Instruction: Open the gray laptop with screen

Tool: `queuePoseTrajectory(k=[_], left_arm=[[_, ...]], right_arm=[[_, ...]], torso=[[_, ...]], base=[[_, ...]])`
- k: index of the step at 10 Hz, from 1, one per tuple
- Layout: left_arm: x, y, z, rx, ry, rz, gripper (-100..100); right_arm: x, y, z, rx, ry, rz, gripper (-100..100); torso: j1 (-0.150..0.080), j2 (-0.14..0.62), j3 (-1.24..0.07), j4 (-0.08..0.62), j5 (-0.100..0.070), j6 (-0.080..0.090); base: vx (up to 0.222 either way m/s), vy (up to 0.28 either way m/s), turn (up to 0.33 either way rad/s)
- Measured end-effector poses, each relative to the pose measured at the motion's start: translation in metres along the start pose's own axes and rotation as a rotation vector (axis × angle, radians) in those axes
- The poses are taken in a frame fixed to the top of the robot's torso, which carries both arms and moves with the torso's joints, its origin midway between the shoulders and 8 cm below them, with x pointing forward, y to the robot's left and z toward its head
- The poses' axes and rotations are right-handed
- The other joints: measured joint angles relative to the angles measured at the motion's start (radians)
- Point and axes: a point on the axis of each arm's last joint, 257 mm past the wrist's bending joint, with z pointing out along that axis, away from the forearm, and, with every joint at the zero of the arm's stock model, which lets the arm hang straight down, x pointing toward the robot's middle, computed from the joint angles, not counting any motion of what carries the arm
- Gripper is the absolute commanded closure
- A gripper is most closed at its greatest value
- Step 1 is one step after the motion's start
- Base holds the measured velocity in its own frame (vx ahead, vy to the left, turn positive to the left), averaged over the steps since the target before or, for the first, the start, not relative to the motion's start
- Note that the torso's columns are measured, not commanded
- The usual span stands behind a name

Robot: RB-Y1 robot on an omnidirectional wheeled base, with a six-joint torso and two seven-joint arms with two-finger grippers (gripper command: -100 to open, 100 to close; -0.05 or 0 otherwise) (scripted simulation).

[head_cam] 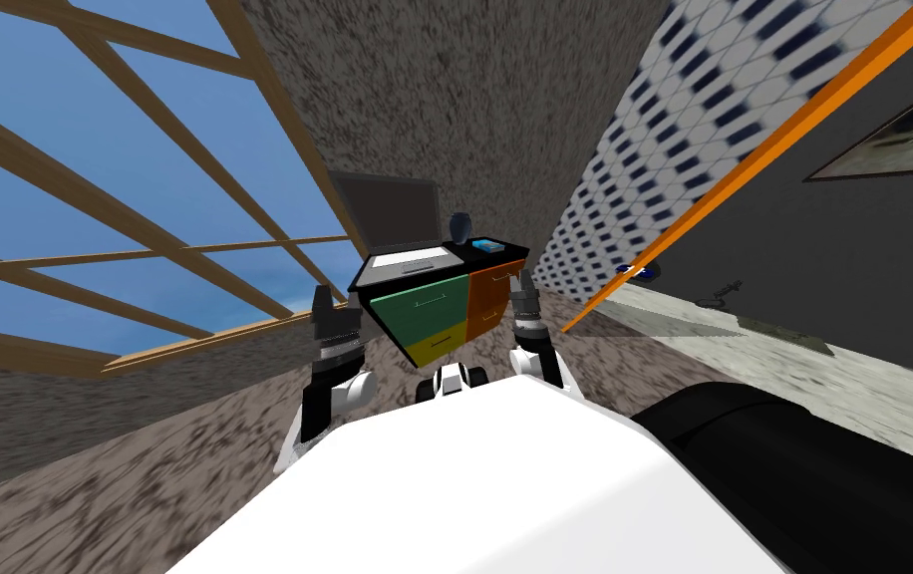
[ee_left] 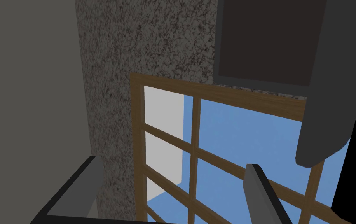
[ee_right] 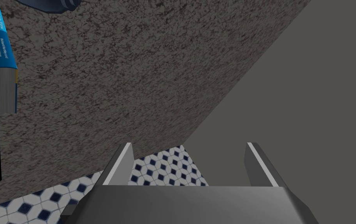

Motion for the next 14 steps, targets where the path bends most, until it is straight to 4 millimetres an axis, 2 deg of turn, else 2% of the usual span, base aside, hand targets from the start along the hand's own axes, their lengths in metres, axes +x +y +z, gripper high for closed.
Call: queuePoseTrajectory(k=[3,14], left_arm=[[0.006,0.002,0.022,0.007,0.029,0.03,-100],[0.007,0.004,0.109,0.005,0.048,0.124,-100]], right_arm=[[0.0,0.0,0.0,0.0,0.0,0.0,0],[0.0,0.0,0.0,0.0,0.0,0.0,0]], torso=[[0.002,0.0,0.0,0.0,0.0,0.0],[-0.001,0.0,0.0,0.0,0.0,0.0]], base=[[-0.009,0.086,-0.061],[-0.014,0.065,-0.047]])
